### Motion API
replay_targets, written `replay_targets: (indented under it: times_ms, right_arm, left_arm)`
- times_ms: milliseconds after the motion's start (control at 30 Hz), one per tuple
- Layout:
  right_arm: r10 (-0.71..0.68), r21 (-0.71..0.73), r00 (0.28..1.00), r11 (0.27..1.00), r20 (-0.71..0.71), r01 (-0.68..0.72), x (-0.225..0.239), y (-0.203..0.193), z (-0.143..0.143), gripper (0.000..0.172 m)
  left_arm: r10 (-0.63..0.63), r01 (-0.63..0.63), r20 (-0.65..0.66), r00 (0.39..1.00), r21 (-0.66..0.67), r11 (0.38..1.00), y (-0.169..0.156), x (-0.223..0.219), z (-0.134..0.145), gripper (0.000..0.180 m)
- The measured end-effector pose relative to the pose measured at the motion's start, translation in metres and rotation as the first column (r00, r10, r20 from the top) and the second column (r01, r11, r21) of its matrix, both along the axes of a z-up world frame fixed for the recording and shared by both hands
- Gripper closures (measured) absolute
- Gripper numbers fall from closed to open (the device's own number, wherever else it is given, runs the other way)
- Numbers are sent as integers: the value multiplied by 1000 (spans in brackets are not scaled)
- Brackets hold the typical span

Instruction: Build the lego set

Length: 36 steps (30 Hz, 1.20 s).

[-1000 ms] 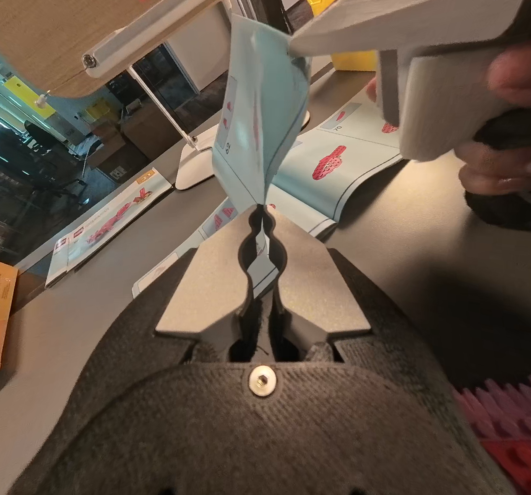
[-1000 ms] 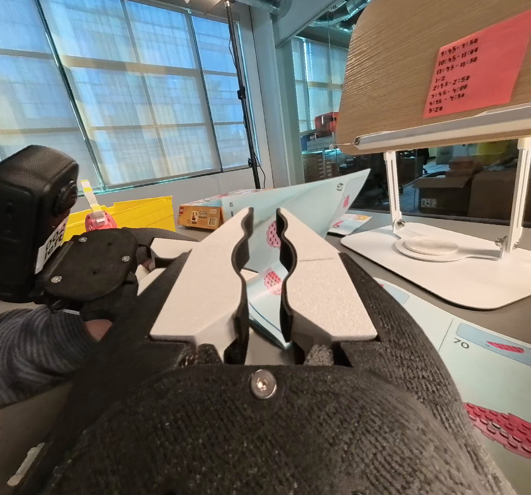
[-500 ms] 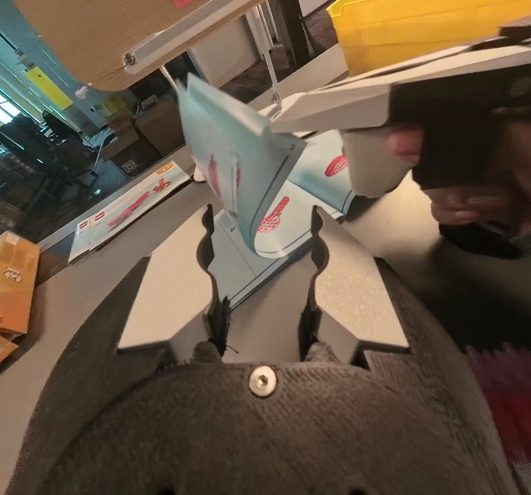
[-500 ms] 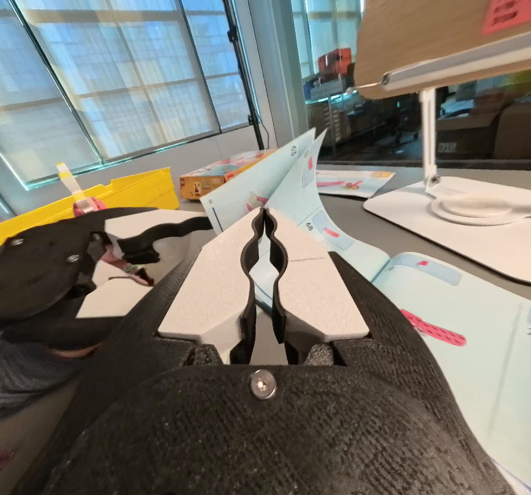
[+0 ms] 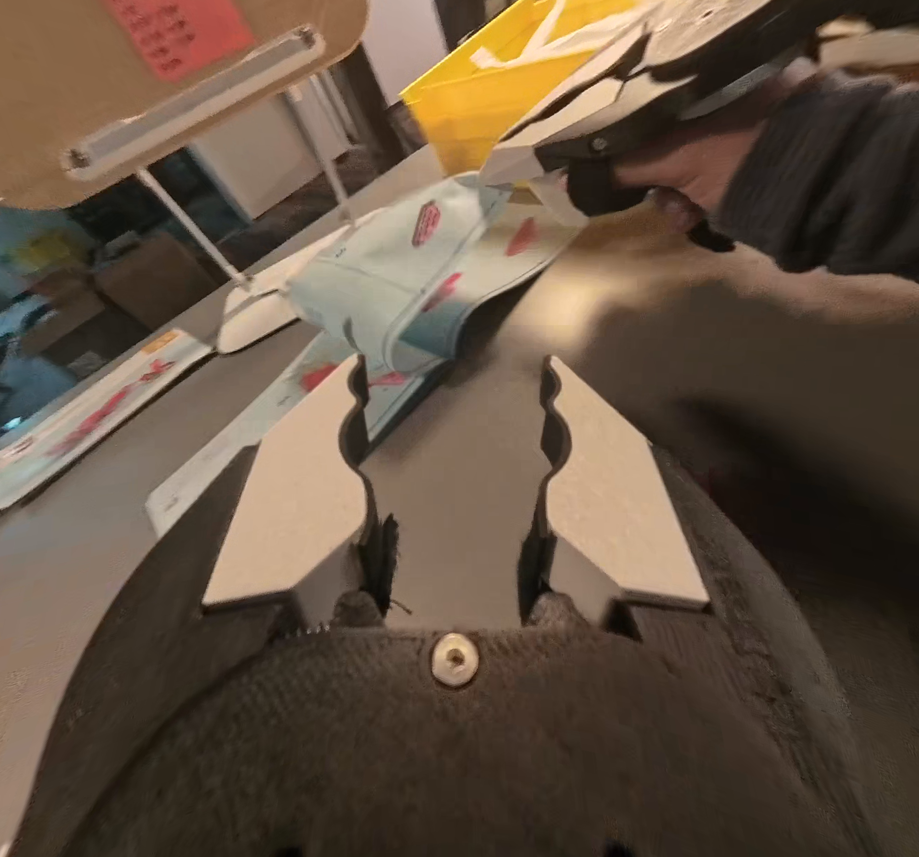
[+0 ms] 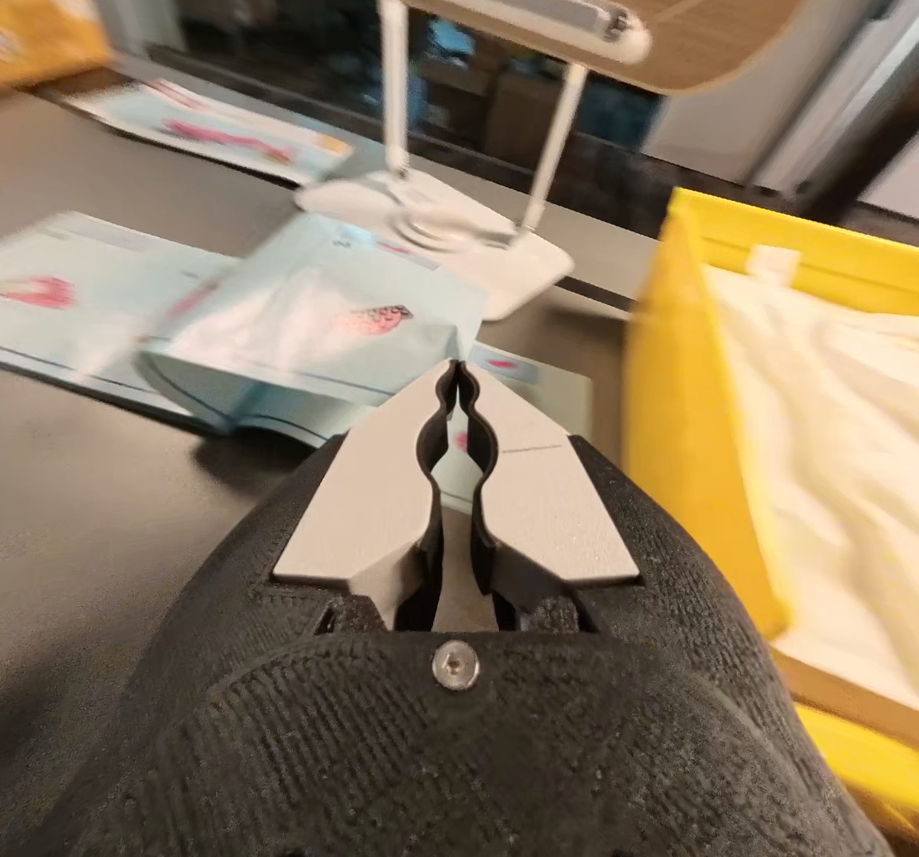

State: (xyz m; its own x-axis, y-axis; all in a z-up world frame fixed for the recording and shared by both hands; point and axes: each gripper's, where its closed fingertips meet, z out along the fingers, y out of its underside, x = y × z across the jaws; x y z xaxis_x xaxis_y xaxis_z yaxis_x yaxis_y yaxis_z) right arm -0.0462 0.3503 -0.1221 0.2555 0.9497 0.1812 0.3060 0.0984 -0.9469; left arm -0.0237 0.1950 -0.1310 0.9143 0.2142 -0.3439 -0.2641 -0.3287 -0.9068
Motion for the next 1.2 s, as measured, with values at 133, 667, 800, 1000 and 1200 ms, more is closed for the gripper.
replay_targets:
  times_ms: [133, 667, 800, 1000, 1200]
  right_arm:
    - [-280, 214, 948, 946, 154, 244, 32, 43, -7, 164]
    - [175, -74, 984, 982, 34, -172, -22, -77, -17, 145]
    - [225, -178, 972, 961, 63, -211, -41, -92, -21, 154]
    - [257, -264, 920, 948, 294, -180, -48, -98, -64, 124]
    - [265, -298, 926, 937, 270, -182, -44, -97, -62, 119]
  left_arm:
    - [-60, 60, 2, 998, 13, 998, 2, 15, 3, 111]
    - [-109, 104, 95, 989, 57, 993, 0, 23, 5, 113]
    - [-108, 103, 90, 990, 55, 993, 0, 22, 5, 114]
    - [-79, 71, 111, 991, 75, 995, -2, 11, 8, 115]
    - [-63, 47, 110, 992, 141, 989, -6, 0, 17, 117]
